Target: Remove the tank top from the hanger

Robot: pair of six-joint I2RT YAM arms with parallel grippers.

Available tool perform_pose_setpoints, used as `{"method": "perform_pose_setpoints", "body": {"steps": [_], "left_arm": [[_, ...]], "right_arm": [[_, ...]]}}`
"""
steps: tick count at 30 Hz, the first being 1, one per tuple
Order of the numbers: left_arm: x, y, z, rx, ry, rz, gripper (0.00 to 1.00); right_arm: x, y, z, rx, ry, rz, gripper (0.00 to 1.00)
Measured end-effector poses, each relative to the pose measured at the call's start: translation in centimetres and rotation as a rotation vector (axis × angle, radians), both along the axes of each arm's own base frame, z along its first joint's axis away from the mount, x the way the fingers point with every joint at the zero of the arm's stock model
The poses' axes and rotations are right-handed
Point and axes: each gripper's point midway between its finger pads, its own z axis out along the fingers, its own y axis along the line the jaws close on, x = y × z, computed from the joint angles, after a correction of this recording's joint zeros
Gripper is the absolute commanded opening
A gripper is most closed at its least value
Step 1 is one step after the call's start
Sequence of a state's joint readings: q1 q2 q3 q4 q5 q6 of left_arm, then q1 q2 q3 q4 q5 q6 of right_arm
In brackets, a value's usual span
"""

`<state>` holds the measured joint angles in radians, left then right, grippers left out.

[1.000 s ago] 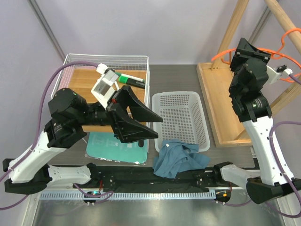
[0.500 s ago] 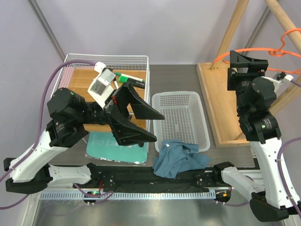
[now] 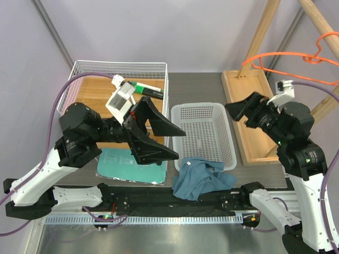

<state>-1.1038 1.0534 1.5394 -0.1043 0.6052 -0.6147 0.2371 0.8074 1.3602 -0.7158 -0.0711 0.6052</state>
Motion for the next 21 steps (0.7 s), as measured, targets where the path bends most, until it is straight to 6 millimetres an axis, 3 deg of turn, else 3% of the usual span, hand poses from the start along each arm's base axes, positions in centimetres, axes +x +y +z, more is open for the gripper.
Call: {"method": "perform_pose_setpoints", "body": {"steps": [5,10,14,21], "left_arm": [[-0.3,0.8,-0.1,-0.009,-0.002,0.01,0.69],[-0.7,1.6,-0.1,-0.019,-0.007,0.01,0.7],[-0.9,2.0,-0.2,-0.024,-0.005,0.008,0.7],[-0.7,1.6,-2.0,0.001,0.015,0.008,0.7]], "right_arm": [[-3.3,1.9,-5.9,-0.139,0.128,0.223,0.88],[-6.1,2.0,-13.2,-0.21,0.284,0.313,0.88],[-7.0,1.9,-18.2,-0.235,0.416,0.343,0.88],[-7.8,2.0,-22.0,-0.253,0.511,0.358,0.86]]}}
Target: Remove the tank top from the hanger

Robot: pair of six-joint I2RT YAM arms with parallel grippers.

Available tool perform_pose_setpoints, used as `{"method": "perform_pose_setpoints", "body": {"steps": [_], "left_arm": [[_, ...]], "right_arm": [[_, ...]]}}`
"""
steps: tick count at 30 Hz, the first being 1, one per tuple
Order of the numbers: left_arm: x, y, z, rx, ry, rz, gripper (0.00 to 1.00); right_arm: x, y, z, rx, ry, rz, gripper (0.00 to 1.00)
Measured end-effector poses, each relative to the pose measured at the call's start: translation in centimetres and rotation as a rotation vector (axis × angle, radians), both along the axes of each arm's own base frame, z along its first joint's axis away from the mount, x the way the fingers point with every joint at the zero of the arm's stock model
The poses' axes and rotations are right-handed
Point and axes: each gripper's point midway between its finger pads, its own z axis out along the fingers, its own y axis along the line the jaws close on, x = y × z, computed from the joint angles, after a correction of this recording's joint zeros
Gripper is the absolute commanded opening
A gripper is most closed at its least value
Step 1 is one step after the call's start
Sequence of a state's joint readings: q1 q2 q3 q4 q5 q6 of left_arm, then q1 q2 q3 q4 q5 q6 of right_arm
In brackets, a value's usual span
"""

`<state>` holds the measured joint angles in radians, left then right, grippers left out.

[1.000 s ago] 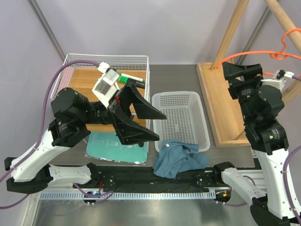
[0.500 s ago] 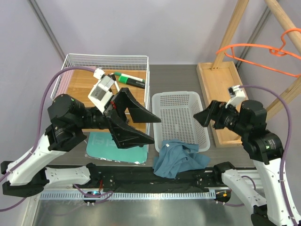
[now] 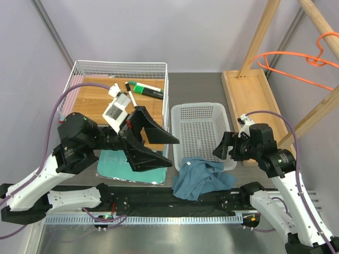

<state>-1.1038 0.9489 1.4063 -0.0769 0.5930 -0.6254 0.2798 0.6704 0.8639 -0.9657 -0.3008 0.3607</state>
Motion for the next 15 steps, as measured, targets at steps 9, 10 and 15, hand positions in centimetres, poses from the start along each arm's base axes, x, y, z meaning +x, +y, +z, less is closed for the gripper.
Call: {"method": "perform_pose_setpoints", "body": {"steps": [9,10,15], "left_arm": [[-0.4,0.4,-4.2,0.063,0.041,-0.011,0.7],[-0.6,0.7,-4.4,0.063,0.044,-0.014,0.7],[-1.7,2.7,-4.7,0.035,0.036,-0.021,0.7]], "right_arm": [[-1.6,4.8,-2.8,-0.014,0.046,0.131,0.88],[-2.0,5.5,-3.6,-0.038,0.056,0.153,0.88],[-3.0,7.7,-4.8,-0.076,0.038,0.183,0.89]]}}
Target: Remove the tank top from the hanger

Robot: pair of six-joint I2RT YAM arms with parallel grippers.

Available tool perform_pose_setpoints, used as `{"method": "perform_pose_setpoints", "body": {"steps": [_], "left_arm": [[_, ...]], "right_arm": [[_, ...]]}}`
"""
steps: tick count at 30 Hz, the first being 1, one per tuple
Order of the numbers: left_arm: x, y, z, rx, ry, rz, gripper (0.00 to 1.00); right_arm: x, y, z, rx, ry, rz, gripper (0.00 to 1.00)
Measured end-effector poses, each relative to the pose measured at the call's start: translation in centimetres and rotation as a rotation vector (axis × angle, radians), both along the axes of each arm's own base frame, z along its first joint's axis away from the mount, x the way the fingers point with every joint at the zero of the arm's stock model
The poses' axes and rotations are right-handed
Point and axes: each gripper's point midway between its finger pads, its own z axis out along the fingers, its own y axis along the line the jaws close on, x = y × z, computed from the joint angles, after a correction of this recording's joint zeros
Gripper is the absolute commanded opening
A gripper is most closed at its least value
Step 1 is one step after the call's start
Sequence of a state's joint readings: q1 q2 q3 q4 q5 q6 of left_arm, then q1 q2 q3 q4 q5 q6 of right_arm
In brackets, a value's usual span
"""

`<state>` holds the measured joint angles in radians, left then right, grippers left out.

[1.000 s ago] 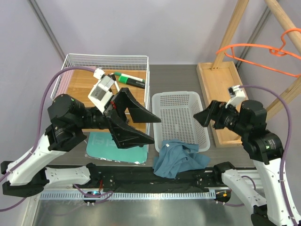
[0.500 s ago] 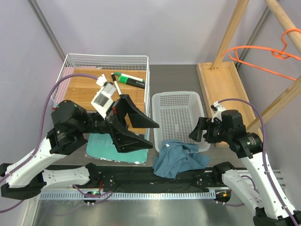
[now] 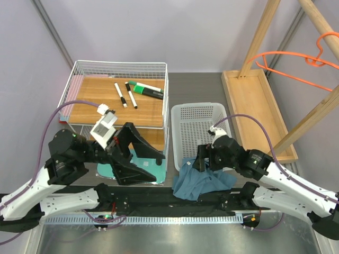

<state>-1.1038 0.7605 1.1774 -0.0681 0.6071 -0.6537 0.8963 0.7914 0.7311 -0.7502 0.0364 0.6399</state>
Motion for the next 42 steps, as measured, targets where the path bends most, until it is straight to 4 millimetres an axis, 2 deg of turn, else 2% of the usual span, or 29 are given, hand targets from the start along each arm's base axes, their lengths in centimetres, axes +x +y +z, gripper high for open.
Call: {"method": "perform_pose_setpoints", "body": {"steps": [3,4,5,7,10,12,16,18,21,22,27,29,32,36,39,42], "left_arm": [[-0.5,1.0,-0.3,-0.013,-0.005,0.0,0.7],[-0.6,1.3,-0.4,-0.018,-0.007,0.002,0.71],[-0.8,1.8,-0.9,-0.018,-0.006,0.004,0.7],[-0.8,1.8,-1.1,-0.017,-0.004,0.006,0.7],[-0.6,1.6,-2.3,0.005,0.011,0.014,0.7],[-0.5,1.5,-3.2,0.023,0.025,0.018,0.7],[-0.5,1.7,-4.0,0.036,0.047,0.024,0.7],[-0.5,2.1,-4.3,0.032,0.05,0.033,0.7],[-0.5,2.7,-4.5,0.02,0.053,0.049,0.7],[-0.6,2.9,-4.5,0.016,0.054,0.055,0.71],[-0.5,3.4,-4.4,0.003,0.057,0.07,0.7],[-0.4,3.2,-4.6,0.007,0.062,0.077,0.7],[-0.2,3.0,-5.0,0.018,0.07,0.084,0.7],[0.1,2.7,-5.3,0.029,0.08,0.088,0.7],[0.2,2.5,-5.4,0.037,0.092,0.088,0.7],[0.4,2.4,-5.6,0.041,0.1,0.096,0.7]], "right_arm": [[1.0,0.5,0.3,0.026,-0.027,-0.039,0.84],[1.2,0.7,0.1,0.028,-0.03,-0.046,0.8],[1.3,0.8,-1.1,0.015,-0.016,-0.061,0.71],[1.3,0.8,-1.6,0.009,-0.009,-0.063,0.69],[1.2,0.9,-2.3,0.016,-0.002,-0.066,0.59],[1.2,1.2,-2.3,0.029,-0.001,-0.065,0.47],[1.0,1.7,-2.3,0.064,0.004,-0.052,0.38],[0.7,2.1,-2.4,0.1,0.008,-0.035,0.29],[-0.2,2.5,-2.0,0.16,0.025,-0.007,0.1],[-0.5,2.6,-1.8,0.176,0.028,0.0,0.01],[-1.1,2.1,0.4,0.229,0.003,-0.001,0.01],[-0.8,1.7,2.3,0.234,-0.027,-0.019,0.01],[0.3,1.2,7.0,0.25,-0.111,-0.046,0.01],[2.0,1.0,14.4,0.279,-0.244,-0.069,0.0],[3.6,1.1,21.3,0.301,-0.368,-0.078,0.01],[5.3,1.3,27.3,0.31,-0.485,-0.094,0.01]]}}
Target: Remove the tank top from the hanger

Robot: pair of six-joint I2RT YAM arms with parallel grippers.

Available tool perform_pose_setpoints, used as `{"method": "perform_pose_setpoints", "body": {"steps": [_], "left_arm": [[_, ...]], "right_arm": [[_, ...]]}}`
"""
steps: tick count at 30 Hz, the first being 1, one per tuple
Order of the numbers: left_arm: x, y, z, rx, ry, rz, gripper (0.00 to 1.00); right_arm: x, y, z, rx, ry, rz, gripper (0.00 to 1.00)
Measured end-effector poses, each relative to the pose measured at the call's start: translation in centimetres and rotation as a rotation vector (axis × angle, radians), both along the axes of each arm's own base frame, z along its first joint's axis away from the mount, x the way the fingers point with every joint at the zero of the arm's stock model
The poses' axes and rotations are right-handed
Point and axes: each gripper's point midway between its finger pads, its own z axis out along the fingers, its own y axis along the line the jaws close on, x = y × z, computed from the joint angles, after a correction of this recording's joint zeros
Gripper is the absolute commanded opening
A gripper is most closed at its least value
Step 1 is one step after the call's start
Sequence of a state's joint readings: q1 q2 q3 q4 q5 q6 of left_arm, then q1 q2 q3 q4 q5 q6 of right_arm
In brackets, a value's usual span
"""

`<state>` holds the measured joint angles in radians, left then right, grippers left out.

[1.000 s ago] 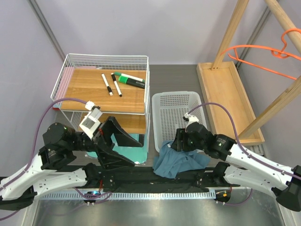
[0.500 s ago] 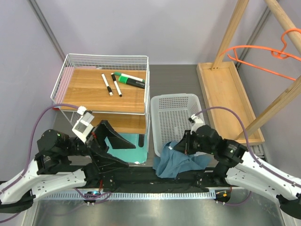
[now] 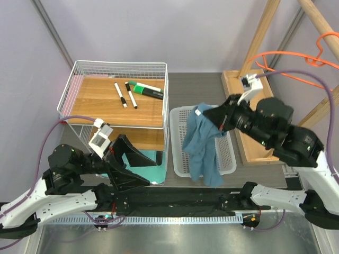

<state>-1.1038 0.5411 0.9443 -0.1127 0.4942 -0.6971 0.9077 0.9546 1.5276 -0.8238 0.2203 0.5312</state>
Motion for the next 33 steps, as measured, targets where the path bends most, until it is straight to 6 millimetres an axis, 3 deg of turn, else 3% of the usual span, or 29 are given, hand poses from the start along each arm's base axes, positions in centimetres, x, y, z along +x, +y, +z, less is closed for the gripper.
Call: {"method": "perform_pose_setpoints", "body": {"steps": [3,8,11,15,17,20,25,27,30,33], "left_arm": [[0.2,-0.1,-0.3,0.006,0.007,0.006,0.7],[0.3,-0.2,-0.7,0.02,0.017,0.014,0.7],[0.4,-0.3,-0.9,0.025,0.019,0.015,0.7],[0.6,-0.4,-1.8,0.04,0.029,0.021,0.7],[0.6,-0.4,-2.2,0.047,0.034,0.022,0.7],[0.6,-0.5,-2.9,0.056,0.042,0.021,0.7],[0.7,-0.8,-4.0,0.074,0.065,0.016,0.7],[0.7,-0.9,-4.6,0.085,0.077,0.015,0.7],[0.8,-1.0,-5.5,0.096,0.089,0.014,0.7],[0.8,-1.2,-6.7,0.112,0.109,0.015,0.69]], "right_arm": [[1.7,0.1,5.9,0.019,-0.118,-0.039,0.01],[4.1,0.4,11.0,-0.006,-0.234,-0.108,0.01],[5.6,0.7,12.2,-0.038,-0.274,-0.151,0.01],[7.0,0.9,10.8,-0.114,-0.271,-0.191,0.01],[7.8,0.7,8.4,-0.172,-0.25,-0.222,0.01],[8.7,0.2,2.7,-0.274,-0.187,-0.255,0.01],[8.8,-1.5,-12.4,-0.456,0.031,-0.262,0.01],[7.9,-2.2,-18.7,-0.492,0.145,-0.247,0.04],[6.0,-3.4,-26.2,-0.522,0.286,-0.232,0.07],[4.8,-4.5,-30.4,-0.531,0.394,-0.233,0.1]]}}
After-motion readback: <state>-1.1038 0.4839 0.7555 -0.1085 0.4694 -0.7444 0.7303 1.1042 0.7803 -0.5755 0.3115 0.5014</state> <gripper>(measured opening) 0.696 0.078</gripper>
